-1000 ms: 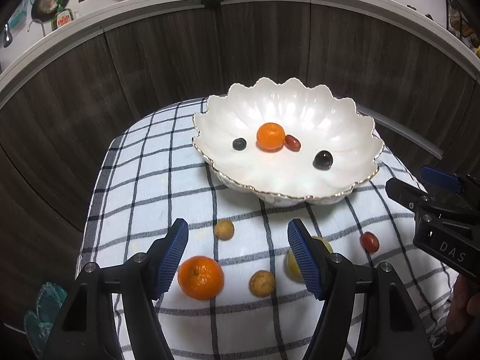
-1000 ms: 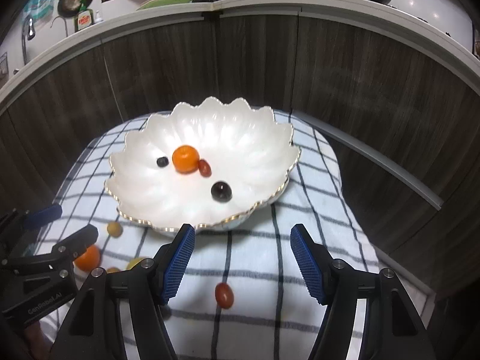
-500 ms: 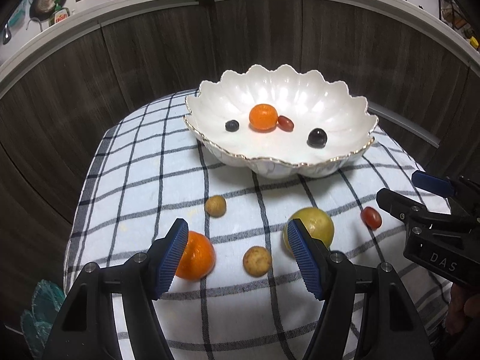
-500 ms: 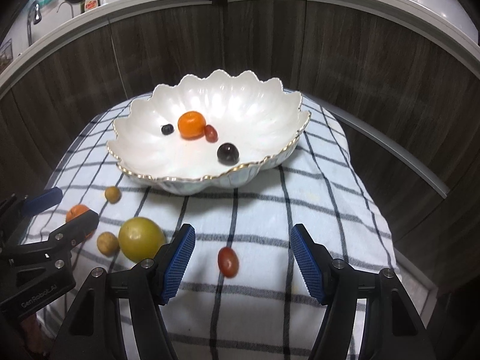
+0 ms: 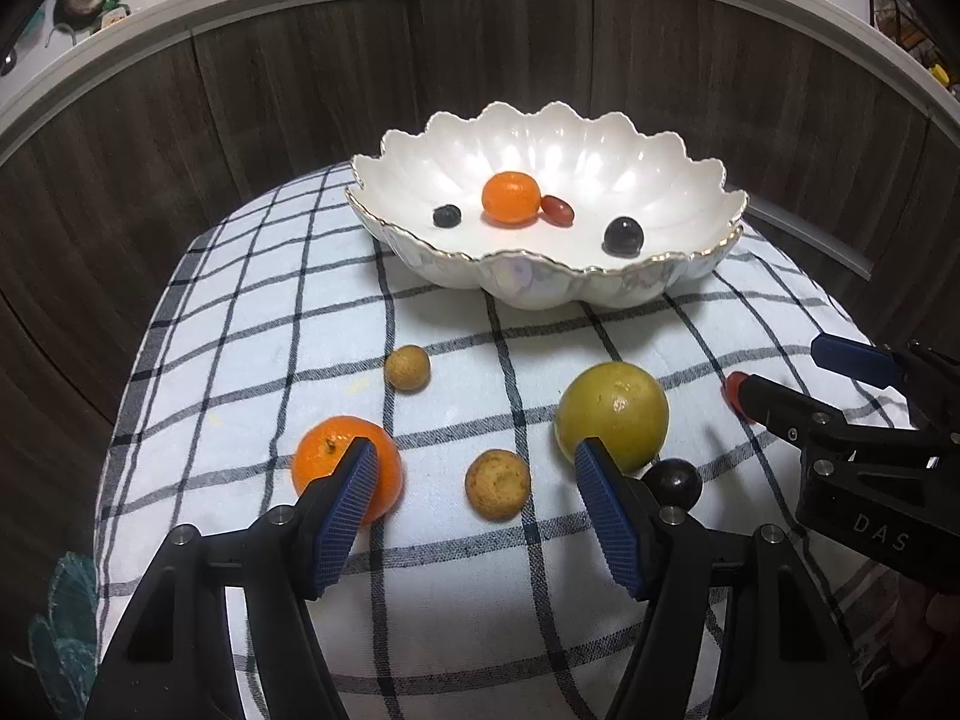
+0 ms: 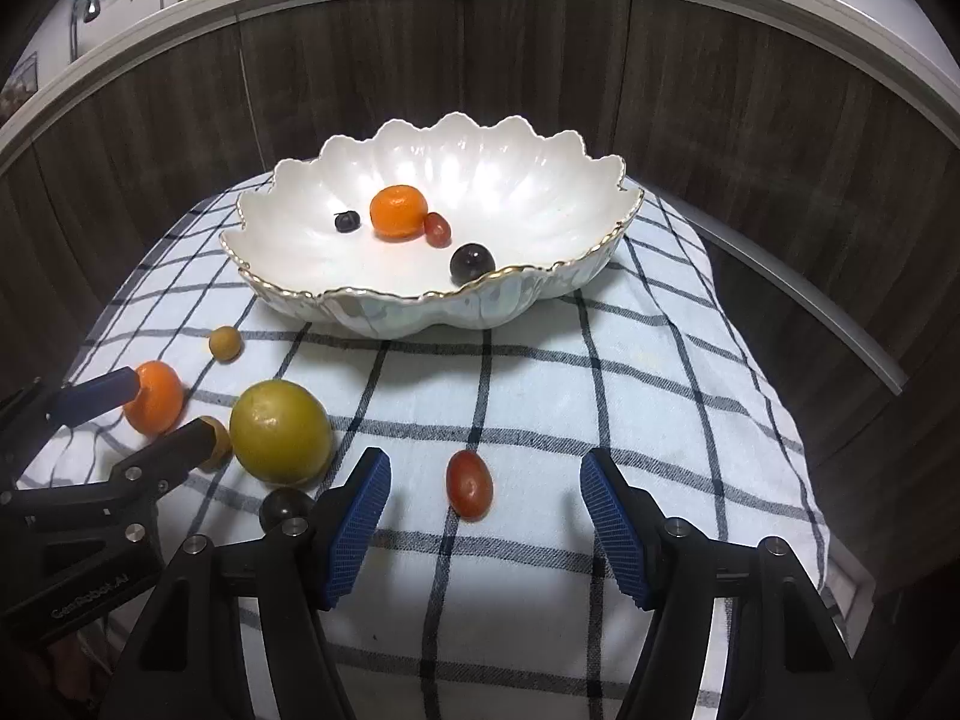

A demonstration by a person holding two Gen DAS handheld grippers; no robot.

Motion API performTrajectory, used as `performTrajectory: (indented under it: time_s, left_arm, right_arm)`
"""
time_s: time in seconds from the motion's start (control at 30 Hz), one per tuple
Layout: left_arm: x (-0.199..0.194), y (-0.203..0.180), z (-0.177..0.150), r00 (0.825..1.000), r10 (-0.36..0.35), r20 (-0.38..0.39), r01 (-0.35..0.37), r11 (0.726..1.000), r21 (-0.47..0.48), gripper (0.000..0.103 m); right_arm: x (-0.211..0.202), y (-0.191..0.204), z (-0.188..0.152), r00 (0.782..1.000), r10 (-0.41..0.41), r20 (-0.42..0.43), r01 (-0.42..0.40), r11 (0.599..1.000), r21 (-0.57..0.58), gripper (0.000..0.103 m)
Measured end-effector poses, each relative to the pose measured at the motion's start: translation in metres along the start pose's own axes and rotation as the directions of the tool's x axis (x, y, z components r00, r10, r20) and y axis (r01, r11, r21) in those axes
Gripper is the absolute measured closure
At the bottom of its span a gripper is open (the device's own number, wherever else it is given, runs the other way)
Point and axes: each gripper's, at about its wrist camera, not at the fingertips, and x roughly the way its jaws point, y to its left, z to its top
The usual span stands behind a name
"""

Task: Organize fruits
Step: 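Lower the left tool onto the brown longan while the right tool approaches another red grape tomato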

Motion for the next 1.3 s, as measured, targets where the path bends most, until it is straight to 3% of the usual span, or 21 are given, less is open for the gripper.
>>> performTrajectory:
  time_s: [0.53,0.7,0.93,1.3]
  left_arm:
    - [0.01,-0.005,-0.01,1.0,-0.002,0.002,0.002,1.0,0.021,0.047]
    - [0.012,-0.006,-0.011,1.0,-0.014,-0.008,0.014,1.0,0.019,0.053]
    - [0.02,-0.007,-0.014,0.998,-0.041,-0.051,0.041,0.999,0.007,0.064]
    - [0.02,-0.006,-0.012,0.998,-0.038,-0.05,0.039,0.999,0.004,0.077]
  right_arm:
    - [0.008,0.0,-0.007,1.0,0.011,0.007,-0.011,1.0,-0.002,0.037]
    - [0.015,0.002,-0.008,0.999,0.032,-0.015,-0.032,0.999,-0.001,0.05]
    - [0.024,0.001,-0.011,0.998,0.047,-0.042,-0.047,0.999,0.009,0.057]
    - [0.027,0.0,-0.011,0.998,0.047,-0.044,-0.047,0.999,0.008,0.081]
